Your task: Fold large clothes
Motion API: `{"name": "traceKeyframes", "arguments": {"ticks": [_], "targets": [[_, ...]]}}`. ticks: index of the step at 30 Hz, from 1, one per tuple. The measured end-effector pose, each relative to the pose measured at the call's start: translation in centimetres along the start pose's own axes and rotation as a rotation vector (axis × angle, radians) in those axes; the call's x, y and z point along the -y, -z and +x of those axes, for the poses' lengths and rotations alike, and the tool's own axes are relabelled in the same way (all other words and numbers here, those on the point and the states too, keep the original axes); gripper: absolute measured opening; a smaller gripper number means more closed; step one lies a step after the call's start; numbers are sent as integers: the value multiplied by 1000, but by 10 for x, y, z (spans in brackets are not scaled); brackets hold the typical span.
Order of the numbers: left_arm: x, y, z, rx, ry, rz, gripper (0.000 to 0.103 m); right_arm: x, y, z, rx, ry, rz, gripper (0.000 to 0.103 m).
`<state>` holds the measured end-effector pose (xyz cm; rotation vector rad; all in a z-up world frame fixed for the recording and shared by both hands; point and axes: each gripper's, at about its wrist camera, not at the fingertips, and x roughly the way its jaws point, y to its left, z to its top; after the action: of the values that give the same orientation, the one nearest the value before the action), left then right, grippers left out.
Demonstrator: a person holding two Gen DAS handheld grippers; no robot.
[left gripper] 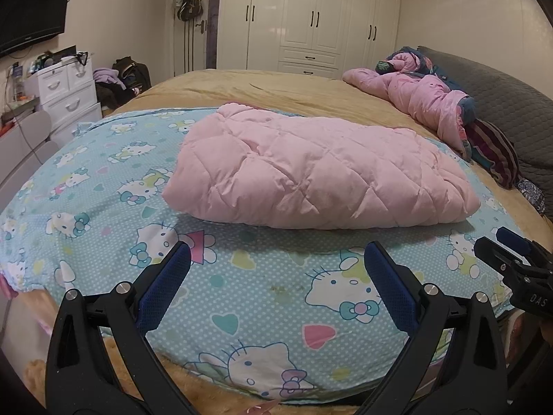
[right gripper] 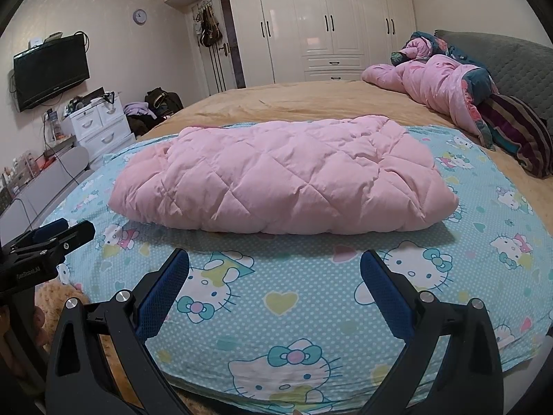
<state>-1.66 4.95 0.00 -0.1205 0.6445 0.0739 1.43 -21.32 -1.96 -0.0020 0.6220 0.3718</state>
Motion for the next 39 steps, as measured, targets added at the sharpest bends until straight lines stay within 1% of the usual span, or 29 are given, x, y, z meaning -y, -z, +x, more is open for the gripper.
{"name": "traceKeyframes", "arguments": {"ticks": [39], "targets": [[-3, 0, -4, 9, -7, 3, 94, -5, 1, -4, -3, 0, -3, 99]]}}
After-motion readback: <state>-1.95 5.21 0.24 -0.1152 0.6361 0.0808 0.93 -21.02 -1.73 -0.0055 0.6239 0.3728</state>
